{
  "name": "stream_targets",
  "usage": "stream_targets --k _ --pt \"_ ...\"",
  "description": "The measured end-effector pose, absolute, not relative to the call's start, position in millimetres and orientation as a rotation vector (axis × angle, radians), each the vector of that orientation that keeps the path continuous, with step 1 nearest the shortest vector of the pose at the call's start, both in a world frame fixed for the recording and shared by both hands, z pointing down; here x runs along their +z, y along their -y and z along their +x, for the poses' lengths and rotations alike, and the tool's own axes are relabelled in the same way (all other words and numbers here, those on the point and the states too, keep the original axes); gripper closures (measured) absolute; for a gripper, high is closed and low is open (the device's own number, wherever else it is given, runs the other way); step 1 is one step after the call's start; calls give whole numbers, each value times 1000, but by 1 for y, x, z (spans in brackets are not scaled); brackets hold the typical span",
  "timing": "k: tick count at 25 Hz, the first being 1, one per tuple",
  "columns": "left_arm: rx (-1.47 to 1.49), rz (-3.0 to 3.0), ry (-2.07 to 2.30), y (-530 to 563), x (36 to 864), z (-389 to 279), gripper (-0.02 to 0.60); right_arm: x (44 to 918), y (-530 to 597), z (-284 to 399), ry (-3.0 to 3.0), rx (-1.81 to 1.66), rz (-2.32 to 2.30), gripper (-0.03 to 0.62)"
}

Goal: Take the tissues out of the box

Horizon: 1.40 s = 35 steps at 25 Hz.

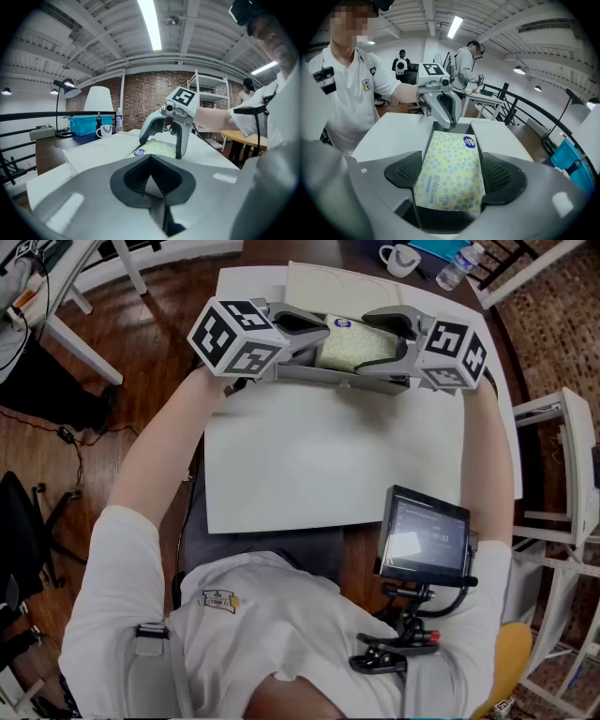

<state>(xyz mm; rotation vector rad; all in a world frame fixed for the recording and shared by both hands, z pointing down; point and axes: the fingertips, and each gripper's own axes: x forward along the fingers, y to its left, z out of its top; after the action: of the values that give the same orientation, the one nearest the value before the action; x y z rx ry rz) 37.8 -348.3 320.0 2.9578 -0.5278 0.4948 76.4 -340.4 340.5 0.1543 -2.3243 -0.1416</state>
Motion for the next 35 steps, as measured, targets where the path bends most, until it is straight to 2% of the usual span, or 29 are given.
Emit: stream_targets --k 7,10,11,18,25,35 --pt "510 2968 511 349 320 39 583 349 341 74 2300 -128 125 204" --pt "527 2960 508 349 322 41 583 350 344 75 2288 -137 115 276" --pt "526 2959 507 350 323 42 583 348 346 74 2284 -154 124 281" --pt "373 3031 525 335 268 37 583 292 335 68 2303 -290 219 282" --pt "347 3119 476 289 228 58 583 253 289 88 2286 -328 276 281" --pt "446 3121 346 186 271 58 583 293 186 84 2272 -273 208 279"
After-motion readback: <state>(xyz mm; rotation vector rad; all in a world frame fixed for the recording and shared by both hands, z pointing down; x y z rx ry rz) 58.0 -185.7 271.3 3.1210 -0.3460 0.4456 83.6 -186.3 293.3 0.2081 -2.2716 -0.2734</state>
